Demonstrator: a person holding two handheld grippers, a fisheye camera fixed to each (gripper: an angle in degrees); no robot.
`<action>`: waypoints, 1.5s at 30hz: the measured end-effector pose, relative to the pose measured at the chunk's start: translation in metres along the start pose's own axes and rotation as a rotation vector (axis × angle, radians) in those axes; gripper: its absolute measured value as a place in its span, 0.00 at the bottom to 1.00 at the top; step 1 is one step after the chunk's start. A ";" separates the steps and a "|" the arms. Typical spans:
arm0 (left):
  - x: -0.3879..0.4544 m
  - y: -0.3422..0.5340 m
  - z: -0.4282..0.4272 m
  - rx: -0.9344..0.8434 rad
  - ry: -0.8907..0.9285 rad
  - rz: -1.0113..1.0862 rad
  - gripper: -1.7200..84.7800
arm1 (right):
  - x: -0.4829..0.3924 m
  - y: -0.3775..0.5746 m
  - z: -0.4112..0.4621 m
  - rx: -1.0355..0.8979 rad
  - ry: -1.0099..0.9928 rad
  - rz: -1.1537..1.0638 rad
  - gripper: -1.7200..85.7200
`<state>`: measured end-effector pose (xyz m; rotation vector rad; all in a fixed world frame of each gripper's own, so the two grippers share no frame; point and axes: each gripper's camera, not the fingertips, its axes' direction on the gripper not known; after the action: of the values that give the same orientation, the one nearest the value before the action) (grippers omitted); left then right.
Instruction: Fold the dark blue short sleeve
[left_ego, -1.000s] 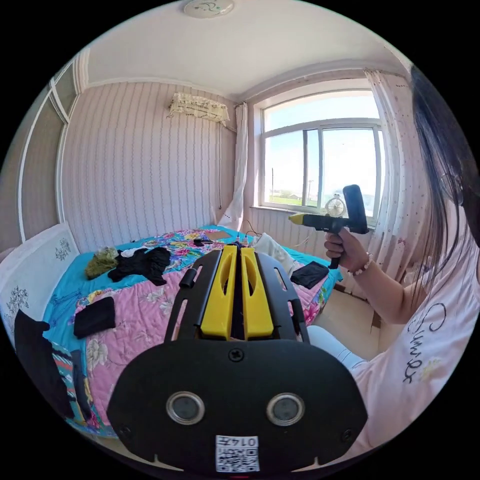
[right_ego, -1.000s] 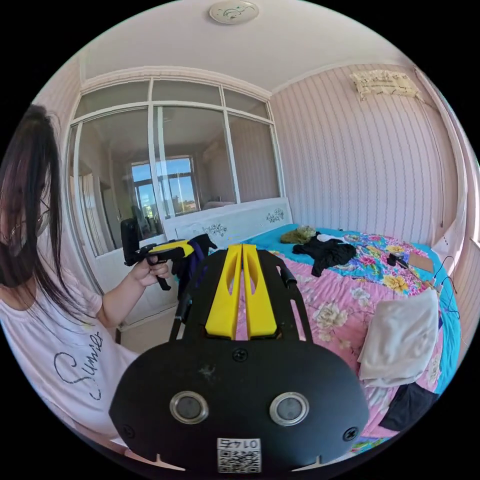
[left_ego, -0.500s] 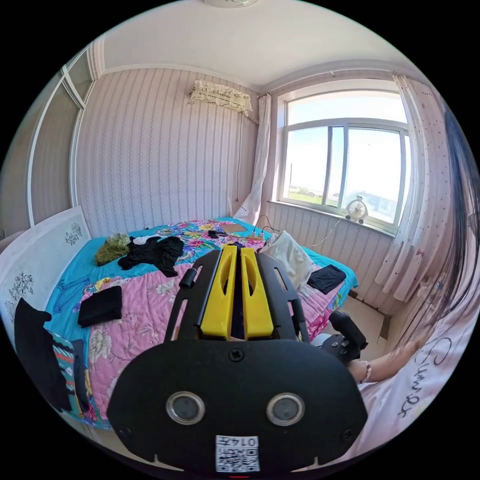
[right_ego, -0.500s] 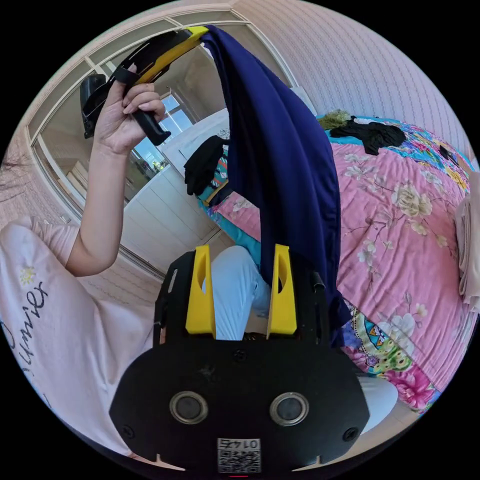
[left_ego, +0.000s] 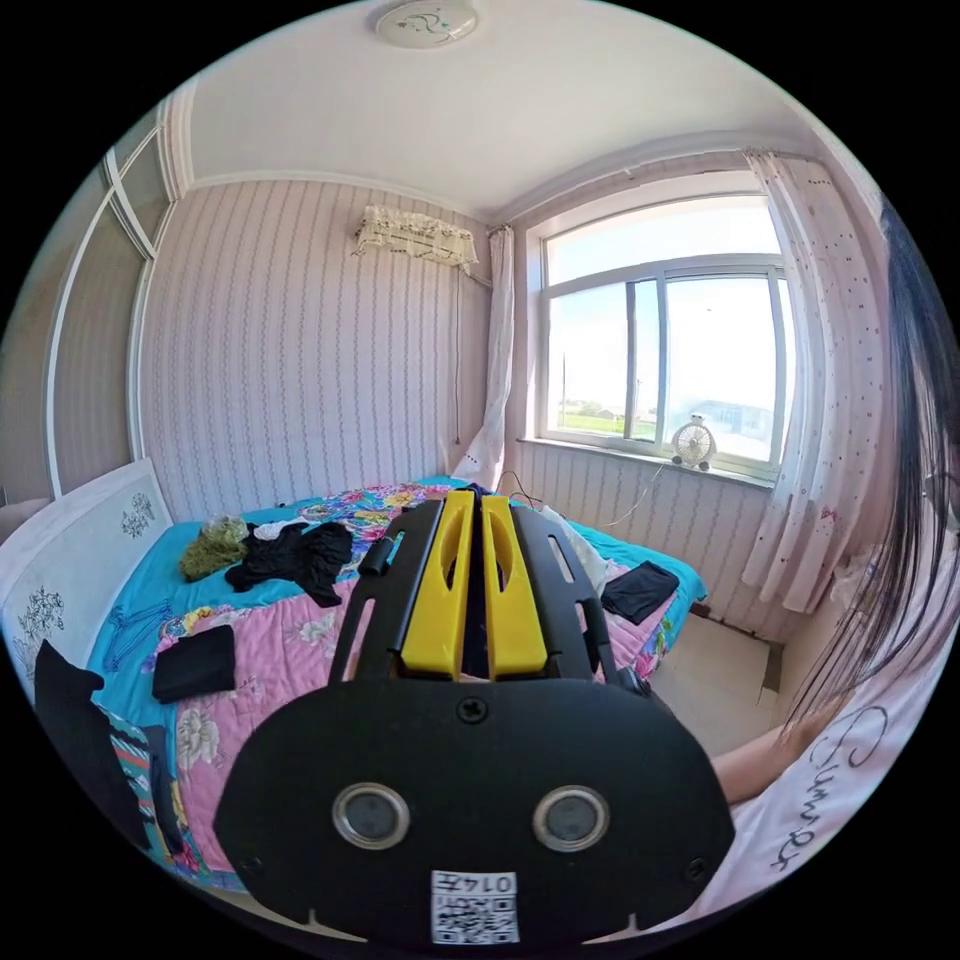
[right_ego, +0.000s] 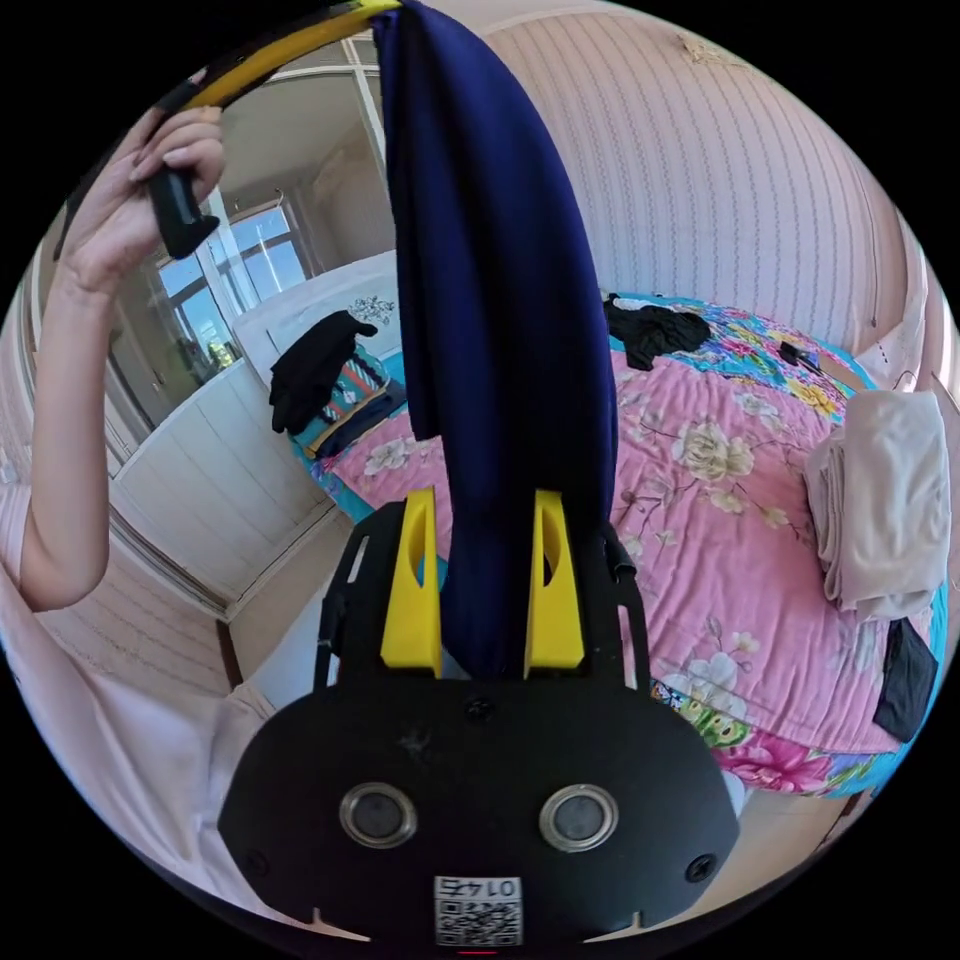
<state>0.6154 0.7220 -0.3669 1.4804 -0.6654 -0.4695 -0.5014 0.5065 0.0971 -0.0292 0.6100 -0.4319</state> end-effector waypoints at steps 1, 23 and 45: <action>-0.001 -0.003 -0.004 0.008 -0.002 0.003 0.01 | 0.003 0.001 0.004 -0.013 -0.011 0.012 0.14; -0.158 -0.048 -0.092 0.015 -0.224 -0.064 0.01 | 0.127 -0.146 -0.117 -0.006 -0.014 -0.145 0.02; -0.284 0.242 0.038 -0.590 -0.166 -0.539 0.01 | 0.118 0.017 0.256 -0.459 -0.251 0.063 0.19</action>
<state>0.3533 0.8944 -0.1614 1.0427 -0.2046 -1.1102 -0.2647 0.4493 0.2397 -0.4935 0.4499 -0.2153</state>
